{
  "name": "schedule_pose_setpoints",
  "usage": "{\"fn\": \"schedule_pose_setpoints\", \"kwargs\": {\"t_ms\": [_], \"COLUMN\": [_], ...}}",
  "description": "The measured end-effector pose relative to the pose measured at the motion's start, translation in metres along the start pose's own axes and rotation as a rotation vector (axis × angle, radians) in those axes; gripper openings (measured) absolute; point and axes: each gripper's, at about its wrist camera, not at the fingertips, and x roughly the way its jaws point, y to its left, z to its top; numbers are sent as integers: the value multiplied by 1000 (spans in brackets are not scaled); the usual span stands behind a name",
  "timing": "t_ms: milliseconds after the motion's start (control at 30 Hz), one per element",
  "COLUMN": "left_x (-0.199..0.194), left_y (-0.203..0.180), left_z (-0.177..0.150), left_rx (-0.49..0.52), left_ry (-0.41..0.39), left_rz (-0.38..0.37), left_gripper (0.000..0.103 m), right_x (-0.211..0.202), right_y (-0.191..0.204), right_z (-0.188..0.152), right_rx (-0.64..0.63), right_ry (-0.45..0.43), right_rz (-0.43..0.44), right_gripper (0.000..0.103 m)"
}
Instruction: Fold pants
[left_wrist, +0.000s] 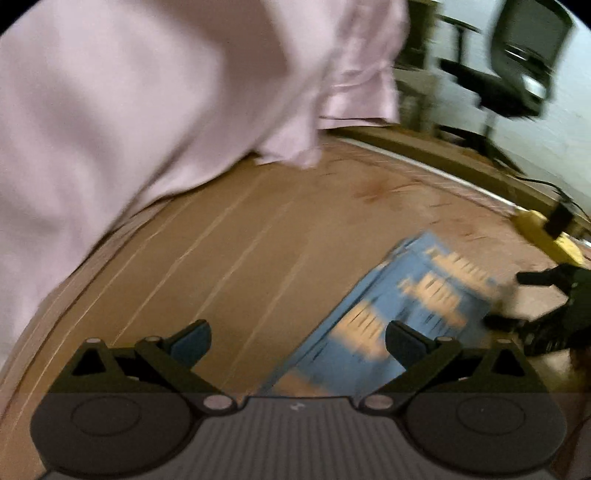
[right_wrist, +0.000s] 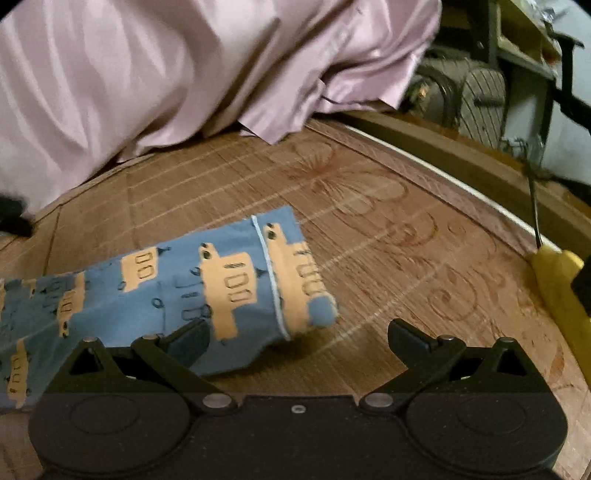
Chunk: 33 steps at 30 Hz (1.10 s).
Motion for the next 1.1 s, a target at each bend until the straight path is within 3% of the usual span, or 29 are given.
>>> {"fn": "schedule_pose_setpoints", "kwargs": {"t_ms": [100, 233, 500, 600, 667, 867, 1100], "left_x": [38, 83, 139, 155, 164, 156, 136], "left_y": [-20, -39, -46, -48, -53, -61, -80], "left_z": [33, 58, 79, 86, 87, 85, 75], "left_rx": [66, 112, 56, 19, 10, 37, 210], "left_ry": [37, 120, 243, 311, 364, 327, 234], "left_rz": [-109, -209, -341, -397, -365, -316, -259], "left_gripper": [102, 90, 73, 55, 40, 16, 10], "right_x": [0, 2, 2, 0, 0, -1, 4], "right_y": [-7, -12, -20, -21, -22, -22, -27], "right_z": [-2, 0, 7, 7, 8, 8, 7], "right_rx": [-7, -3, 31, 46, 51, 61, 96], "right_ry": [7, 13, 11, 7, 6, 11, 43], "right_rz": [4, 44, 103, 112, 117, 129, 124], "right_gripper": [102, 102, 102, 102, 102, 102, 102]}}
